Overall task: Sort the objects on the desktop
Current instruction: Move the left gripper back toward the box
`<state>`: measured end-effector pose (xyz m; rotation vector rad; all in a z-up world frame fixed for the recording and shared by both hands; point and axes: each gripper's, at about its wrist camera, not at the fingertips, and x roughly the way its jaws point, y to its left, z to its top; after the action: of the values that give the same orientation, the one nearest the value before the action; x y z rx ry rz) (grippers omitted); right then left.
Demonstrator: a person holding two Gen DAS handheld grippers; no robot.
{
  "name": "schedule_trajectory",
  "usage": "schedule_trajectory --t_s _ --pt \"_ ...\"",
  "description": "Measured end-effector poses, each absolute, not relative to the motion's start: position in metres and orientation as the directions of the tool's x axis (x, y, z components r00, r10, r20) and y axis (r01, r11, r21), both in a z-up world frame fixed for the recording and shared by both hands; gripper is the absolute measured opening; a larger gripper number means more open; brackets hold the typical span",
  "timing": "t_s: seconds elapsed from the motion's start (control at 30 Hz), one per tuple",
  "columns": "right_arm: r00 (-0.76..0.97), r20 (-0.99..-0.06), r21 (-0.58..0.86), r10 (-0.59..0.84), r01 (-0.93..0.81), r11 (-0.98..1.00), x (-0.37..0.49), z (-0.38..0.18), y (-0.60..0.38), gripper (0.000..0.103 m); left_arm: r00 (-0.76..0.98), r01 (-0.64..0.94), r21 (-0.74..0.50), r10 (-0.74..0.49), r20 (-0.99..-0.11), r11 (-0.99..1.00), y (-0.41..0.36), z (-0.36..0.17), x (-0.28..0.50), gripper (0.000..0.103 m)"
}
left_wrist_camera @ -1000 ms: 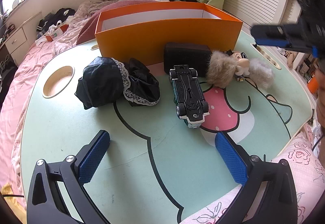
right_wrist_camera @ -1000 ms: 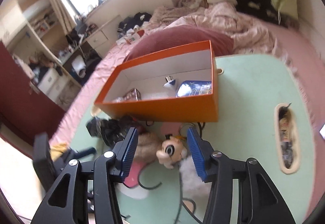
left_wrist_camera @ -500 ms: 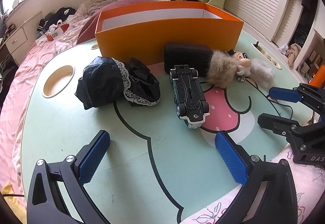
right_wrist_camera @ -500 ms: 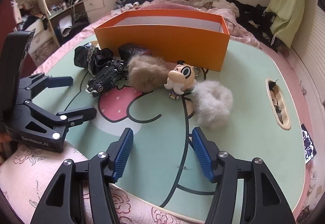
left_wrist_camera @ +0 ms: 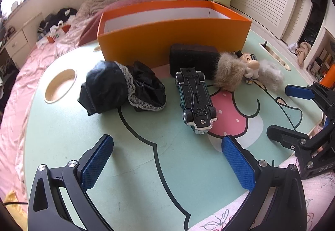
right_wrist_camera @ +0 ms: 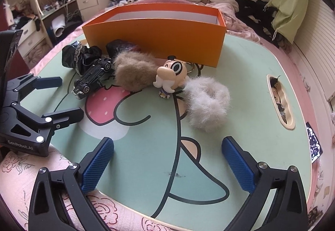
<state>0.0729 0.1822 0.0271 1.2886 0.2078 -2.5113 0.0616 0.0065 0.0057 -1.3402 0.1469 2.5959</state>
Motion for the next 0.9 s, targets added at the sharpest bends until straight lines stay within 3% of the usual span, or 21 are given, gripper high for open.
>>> schedule_trajectory --t_s 0.13,0.23,0.33,0.43,0.53,0.6,0.67,0.9 --pt "-0.548 -0.808 0.022 -0.214 0.336 -0.942 0.073 0.028 0.183 0.103 -0.623 -0.317 0.012 0.199 -0.757 -0.948 0.019 0.046 0.066 0.103" --pt "-0.548 -0.808 0.021 -0.215 0.337 -0.941 0.073 0.028 0.183 0.103 -0.636 -0.350 -0.047 0.274 -0.722 -0.935 0.029 0.085 0.049 0.103" --pt "-0.548 -0.808 0.021 -0.215 0.338 -0.941 0.073 0.028 0.183 0.103 -0.601 -0.384 -0.117 0.344 -0.721 -0.916 0.042 0.113 0.011 0.103" --pt "-0.549 -0.808 0.017 -0.214 0.341 -0.940 0.074 0.028 0.182 0.103 -0.573 -0.360 -0.093 0.299 -0.763 -0.928 0.060 0.119 -0.044 0.103" --pt "-0.551 -0.808 0.009 -0.210 0.345 -0.939 0.074 0.028 0.181 0.103 -0.485 -0.304 -0.122 0.264 -0.833 -0.945 0.066 0.097 -0.097 0.086" --pt "-0.554 -0.806 0.006 -0.208 0.344 -0.939 0.076 0.028 0.181 0.103 -0.410 -0.234 -0.149 0.236 -0.881 -0.961 0.062 0.072 -0.128 0.068" --pt "-0.557 -0.805 0.004 -0.207 0.343 -0.939 0.077 0.027 0.181 0.103 -0.356 -0.174 -0.153 0.207 -0.911 -0.973 0.059 0.049 -0.151 0.061" --pt "-0.559 -0.803 0.001 -0.205 0.343 -0.939 0.076 0.028 0.179 0.103 -0.330 -0.135 -0.195 0.229 -0.916 -0.972 0.065 0.022 -0.168 0.057"
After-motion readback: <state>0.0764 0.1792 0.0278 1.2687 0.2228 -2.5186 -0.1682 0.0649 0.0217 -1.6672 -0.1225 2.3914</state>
